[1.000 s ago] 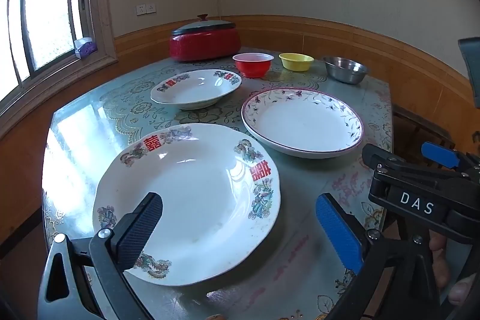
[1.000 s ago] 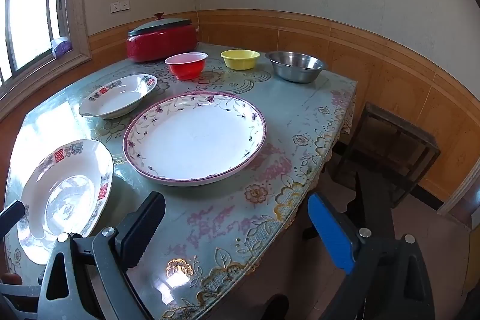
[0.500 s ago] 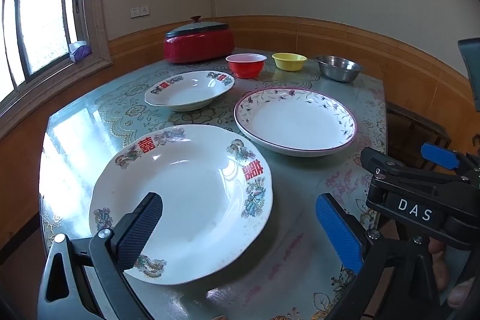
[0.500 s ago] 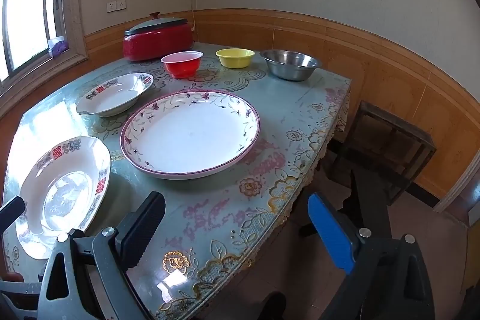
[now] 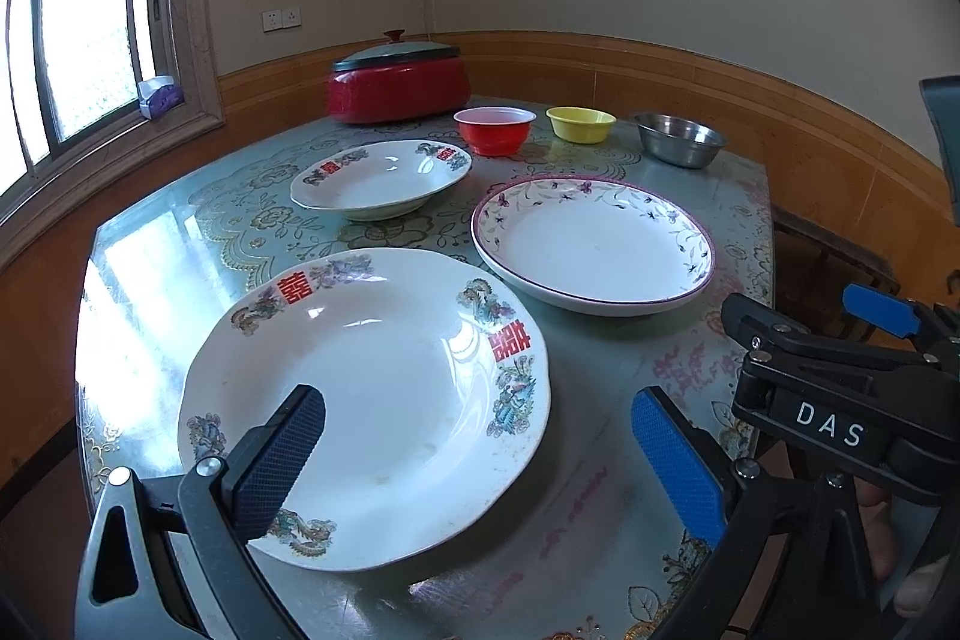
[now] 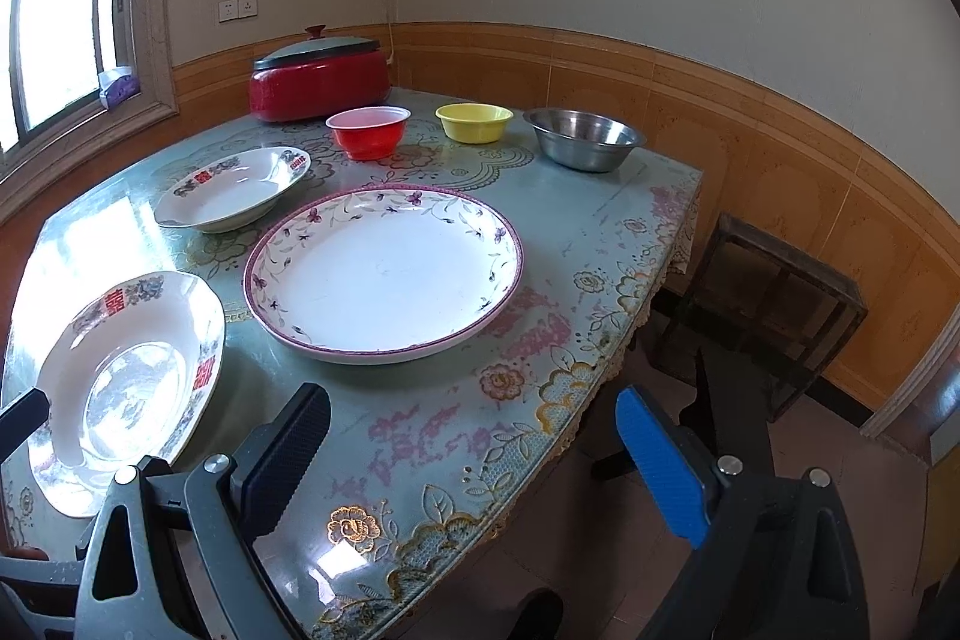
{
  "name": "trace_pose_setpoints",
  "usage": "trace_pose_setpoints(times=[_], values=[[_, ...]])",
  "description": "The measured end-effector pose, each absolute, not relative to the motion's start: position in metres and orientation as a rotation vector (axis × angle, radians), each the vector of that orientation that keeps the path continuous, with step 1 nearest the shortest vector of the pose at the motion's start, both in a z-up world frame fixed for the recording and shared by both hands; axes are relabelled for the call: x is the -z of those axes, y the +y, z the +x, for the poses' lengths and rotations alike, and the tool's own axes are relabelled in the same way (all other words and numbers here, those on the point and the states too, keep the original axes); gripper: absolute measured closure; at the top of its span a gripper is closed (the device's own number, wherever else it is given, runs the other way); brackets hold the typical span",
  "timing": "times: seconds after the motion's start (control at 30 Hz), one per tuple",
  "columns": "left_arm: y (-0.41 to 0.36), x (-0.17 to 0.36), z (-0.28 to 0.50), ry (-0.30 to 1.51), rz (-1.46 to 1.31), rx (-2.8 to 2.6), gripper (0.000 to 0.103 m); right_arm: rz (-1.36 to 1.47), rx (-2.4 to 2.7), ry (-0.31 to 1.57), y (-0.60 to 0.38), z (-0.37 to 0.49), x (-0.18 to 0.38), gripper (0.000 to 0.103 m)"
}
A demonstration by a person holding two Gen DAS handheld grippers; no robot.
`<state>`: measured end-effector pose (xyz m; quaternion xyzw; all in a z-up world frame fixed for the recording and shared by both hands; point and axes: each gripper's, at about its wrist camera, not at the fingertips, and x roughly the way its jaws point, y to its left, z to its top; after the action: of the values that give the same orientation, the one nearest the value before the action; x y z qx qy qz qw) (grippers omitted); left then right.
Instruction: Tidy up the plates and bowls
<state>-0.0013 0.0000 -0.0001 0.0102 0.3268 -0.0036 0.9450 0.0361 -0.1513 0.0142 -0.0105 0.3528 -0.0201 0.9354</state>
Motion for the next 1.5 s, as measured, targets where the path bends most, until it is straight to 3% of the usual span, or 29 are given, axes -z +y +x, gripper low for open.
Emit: trace_pose_setpoints(times=[1.5], values=[[-0.0024,0.0029,0.001,0.683,0.018,0.021,0.0,-0.023,0.045,0.725,-0.1554,0.0389,-0.0092,0.005]])
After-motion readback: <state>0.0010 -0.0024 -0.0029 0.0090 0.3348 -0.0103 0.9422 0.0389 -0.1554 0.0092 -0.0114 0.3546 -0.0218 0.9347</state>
